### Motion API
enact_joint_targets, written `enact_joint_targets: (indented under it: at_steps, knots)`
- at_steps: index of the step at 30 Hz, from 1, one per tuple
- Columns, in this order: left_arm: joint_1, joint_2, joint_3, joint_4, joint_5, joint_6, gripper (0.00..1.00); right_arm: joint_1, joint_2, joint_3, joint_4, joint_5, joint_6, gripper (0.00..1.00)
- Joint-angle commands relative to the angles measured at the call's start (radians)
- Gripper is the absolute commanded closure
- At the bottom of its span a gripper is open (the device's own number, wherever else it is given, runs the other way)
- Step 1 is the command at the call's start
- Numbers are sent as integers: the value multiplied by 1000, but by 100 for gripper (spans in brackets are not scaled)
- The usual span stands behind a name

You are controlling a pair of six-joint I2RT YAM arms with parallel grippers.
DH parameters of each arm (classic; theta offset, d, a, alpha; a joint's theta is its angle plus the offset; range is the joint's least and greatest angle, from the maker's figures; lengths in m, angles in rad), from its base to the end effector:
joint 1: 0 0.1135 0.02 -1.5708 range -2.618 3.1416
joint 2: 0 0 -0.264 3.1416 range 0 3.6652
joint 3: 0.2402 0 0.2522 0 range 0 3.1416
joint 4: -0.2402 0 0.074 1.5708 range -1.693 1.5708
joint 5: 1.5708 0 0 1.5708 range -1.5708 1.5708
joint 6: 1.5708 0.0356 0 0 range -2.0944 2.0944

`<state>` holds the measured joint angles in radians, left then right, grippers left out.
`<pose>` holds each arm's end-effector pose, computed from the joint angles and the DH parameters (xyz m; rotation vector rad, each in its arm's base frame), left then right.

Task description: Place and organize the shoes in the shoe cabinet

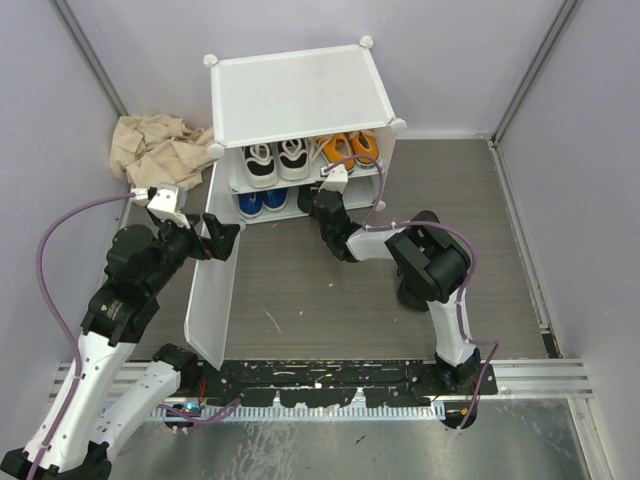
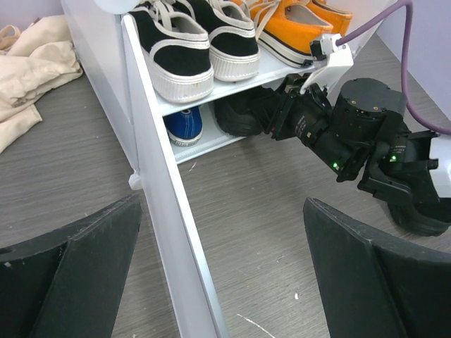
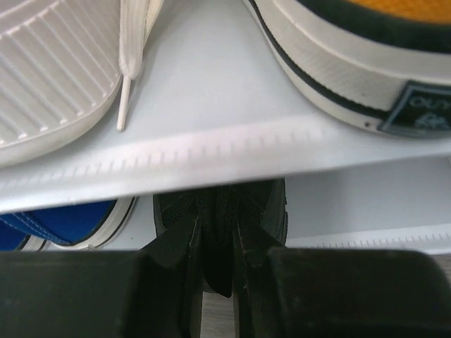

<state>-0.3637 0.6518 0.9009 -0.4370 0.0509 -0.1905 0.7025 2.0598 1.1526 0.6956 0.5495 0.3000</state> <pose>0.1305 -0.0516 0.3717 0.1913 1.7696 -0.4466 0.3510 0.2728 0.1686 0.0399 1.7566 0.2416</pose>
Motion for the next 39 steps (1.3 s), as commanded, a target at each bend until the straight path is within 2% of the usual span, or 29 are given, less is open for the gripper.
enact_joint_targets:
  at_steps: [1, 5, 8, 15, 23, 27, 29, 31, 34, 37, 39]
  knots:
    - [4, 27, -58, -200, 17, 33, 2, -17, -5, 104, 204, 17, -10, 99]
    - [5, 30, -58, -202, 17, 33, 2, -33, 28, 130, 203, -6, -5, 98]
    - [3, 31, -59, -201, 14, 34, 2, -38, 37, 130, 186, -11, 9, 94]
    - [4, 36, -57, -201, 12, 33, 2, -38, -11, 34, 198, -48, 41, 54]
    - [5, 36, -60, -201, 6, 33, 2, -25, -81, -57, 210, -193, 47, 23]
    - [5, 35, -59, -204, 1, 34, 2, 2, -171, -112, 160, -207, 22, 2]
    - [4, 33, -59, -204, -3, 33, 2, 14, -237, -158, 128, -215, 21, 0]
    - [5, 32, -59, -203, -9, 35, 2, 21, -311, -205, 58, -234, 27, 0]
    - [4, 37, -58, -205, -9, 35, 2, 22, -459, -273, -137, -248, 47, 0]
    - [4, 39, -56, -206, 0, 33, 2, 21, -603, -309, -444, -172, 79, 0]
    - [5, 37, -57, -203, 5, 34, 2, 19, -684, -315, -685, -65, 127, 0]
